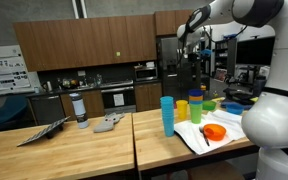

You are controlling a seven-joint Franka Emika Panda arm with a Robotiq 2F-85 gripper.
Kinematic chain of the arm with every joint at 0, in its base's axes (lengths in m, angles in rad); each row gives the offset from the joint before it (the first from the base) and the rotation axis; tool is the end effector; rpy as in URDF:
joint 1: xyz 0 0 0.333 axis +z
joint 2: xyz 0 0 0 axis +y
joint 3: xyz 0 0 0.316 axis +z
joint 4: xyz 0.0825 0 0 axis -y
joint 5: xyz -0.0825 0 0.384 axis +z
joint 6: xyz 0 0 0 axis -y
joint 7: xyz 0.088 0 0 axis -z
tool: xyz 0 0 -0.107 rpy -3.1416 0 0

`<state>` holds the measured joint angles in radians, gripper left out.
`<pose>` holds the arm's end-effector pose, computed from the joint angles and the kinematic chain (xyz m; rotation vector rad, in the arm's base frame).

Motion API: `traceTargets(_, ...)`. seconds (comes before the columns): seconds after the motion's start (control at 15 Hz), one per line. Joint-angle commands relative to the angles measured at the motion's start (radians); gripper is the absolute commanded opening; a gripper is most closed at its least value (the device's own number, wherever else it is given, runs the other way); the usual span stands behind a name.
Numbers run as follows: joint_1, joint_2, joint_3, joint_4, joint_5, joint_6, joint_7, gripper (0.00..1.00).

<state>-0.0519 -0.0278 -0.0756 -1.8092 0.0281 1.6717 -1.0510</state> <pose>0.5381 -0.0666 0.5356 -2.7367 -1.3547 0.1141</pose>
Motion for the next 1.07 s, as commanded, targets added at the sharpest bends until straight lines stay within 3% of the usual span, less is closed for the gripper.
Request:
traceTargets(0.0, -0.002, 0.001, 0.002, 0.003, 0.0, -0.003, 0.0, 0.32)
traceTargets(0.27, -0.002, 0.001, 0.002, 0.003, 0.0, -0.003, 0.0, 0.32)
traceTargets(0.33, -0.002, 0.001, 0.002, 0.003, 0.0, -0.003, 0.0, 0.57)
traceTargets(0.53, -0.014, 0.002, -0.009, 0.014, 0.027, 0.04, 0.022, 0.68)
traceTargets(0.87, 0.014, 0.045, 0.026, 0.062, -0.026, 0.058, 0.064, 0.99)
traceTargets(1.0, 0.031, 0.064, 0.048, 0.084, -0.038, 0.055, 0.066, 1.0)
